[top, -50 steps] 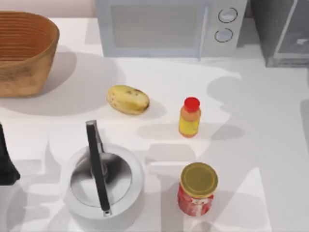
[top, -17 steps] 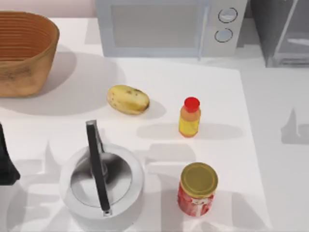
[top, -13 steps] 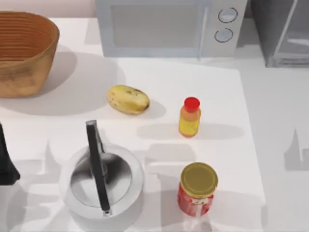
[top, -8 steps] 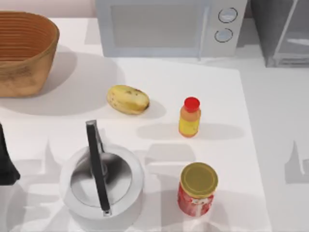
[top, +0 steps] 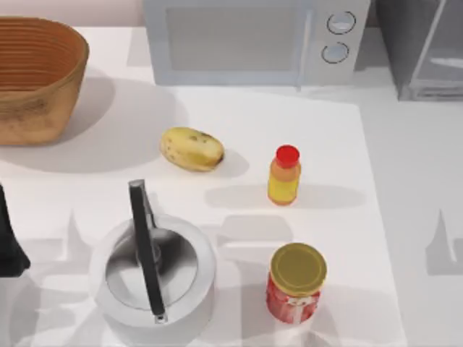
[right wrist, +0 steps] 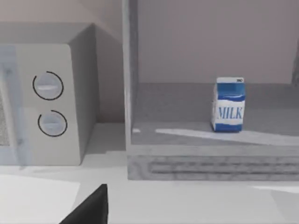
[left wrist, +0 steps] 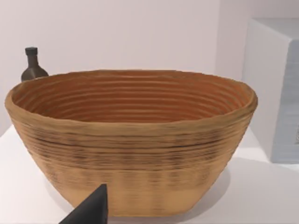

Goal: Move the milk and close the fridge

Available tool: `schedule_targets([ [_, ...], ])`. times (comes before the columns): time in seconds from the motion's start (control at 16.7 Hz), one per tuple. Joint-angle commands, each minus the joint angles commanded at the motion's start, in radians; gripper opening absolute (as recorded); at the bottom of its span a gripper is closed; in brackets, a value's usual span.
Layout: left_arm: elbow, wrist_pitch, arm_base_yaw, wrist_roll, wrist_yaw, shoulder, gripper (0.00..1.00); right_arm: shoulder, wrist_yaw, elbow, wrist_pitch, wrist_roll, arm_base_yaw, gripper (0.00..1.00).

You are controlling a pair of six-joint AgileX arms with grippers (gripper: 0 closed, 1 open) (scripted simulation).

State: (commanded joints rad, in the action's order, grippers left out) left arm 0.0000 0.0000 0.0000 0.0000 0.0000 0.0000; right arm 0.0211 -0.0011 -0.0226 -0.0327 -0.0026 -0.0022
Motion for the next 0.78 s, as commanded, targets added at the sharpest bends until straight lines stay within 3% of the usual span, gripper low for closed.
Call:
schedule_targets([
  [0.3, 0.0, 0.0, 0.0, 0.0, 0.0, 0.0, 1.0, 0.175, -0.006, -0.145, -0.266, -0.013, 0.008, 1.0],
  [0.78, 0.0, 0.0, 0.0, 0.0, 0.0, 0.0, 1.0, 0.567, 0.015, -0.468, -1.017, -0.009, -0.006, 1.0],
])
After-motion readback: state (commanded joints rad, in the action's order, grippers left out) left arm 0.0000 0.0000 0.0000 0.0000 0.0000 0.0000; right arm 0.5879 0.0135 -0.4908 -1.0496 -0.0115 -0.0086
